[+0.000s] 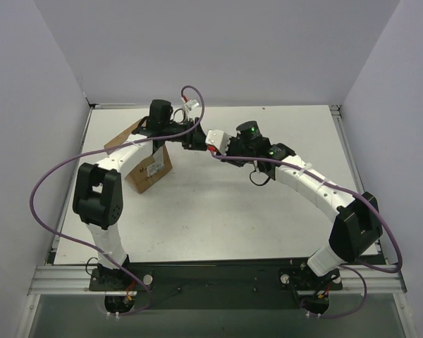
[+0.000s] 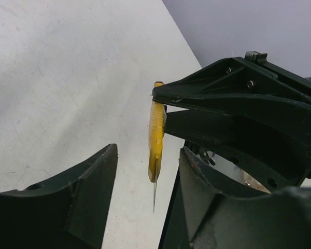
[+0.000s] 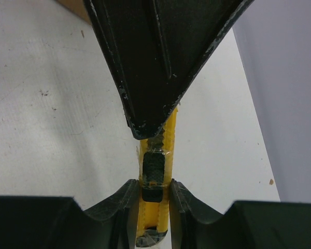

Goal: Unpack the express box

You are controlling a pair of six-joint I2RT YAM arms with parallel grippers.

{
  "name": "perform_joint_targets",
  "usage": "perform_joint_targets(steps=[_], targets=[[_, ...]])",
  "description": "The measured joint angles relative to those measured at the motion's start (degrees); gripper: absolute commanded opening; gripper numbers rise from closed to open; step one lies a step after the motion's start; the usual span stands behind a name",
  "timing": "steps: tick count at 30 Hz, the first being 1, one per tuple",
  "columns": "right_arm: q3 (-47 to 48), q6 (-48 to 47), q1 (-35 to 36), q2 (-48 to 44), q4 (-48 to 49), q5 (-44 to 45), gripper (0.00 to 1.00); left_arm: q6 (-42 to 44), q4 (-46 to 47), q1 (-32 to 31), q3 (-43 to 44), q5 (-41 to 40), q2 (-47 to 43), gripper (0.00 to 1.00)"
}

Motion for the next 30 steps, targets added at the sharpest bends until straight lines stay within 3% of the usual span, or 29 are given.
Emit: perform_joint_targets(steps=[6,14,18,21,22,23,26,30], targets=[[0.3,0.2,0.0,0.2,0.0,0.0,0.0,0.3,0.2,-0.4,0.0,1.2,1.0,0.38],[0.9,0.7,0.1,1.0,0.0,-0.4,0.0,-0.7,2.2,-0.5,0.1,3.1,2.1,0.29],[0.9,0.9,0.3,1.0,0.0,-0.4,0.0,-2.6,4.9,-0.5,0.2,4.3,2.8,0.04],[1.3,1.1,0.2,1.0,-0.1,-0.2,0.0,-4.1,7.9,-0.4,0.2,5.7,3.5,0.0],[1.4,1.1,0.2,1.0,-0.1,0.0,0.05,-4.5,8.4,-0.4,0.2,5.7,3.5,0.0],[1.6,1.2,0.2,1.0,-0.2,0.1,0.25,-5.0,9.0,-0.4,0.2,5.9,3.6,0.0],[2.8,2.8,-0.5,1.0,-0.8,-0.2,0.56,-6.7,11.1,-0.2,0.2,6.5,3.7,0.0],[14.6,14.3,-5.9,3.8,-9.6,-9.4,0.63,-11.5,19.5,0.2,-0.2,8.4,3.6,0.0]])
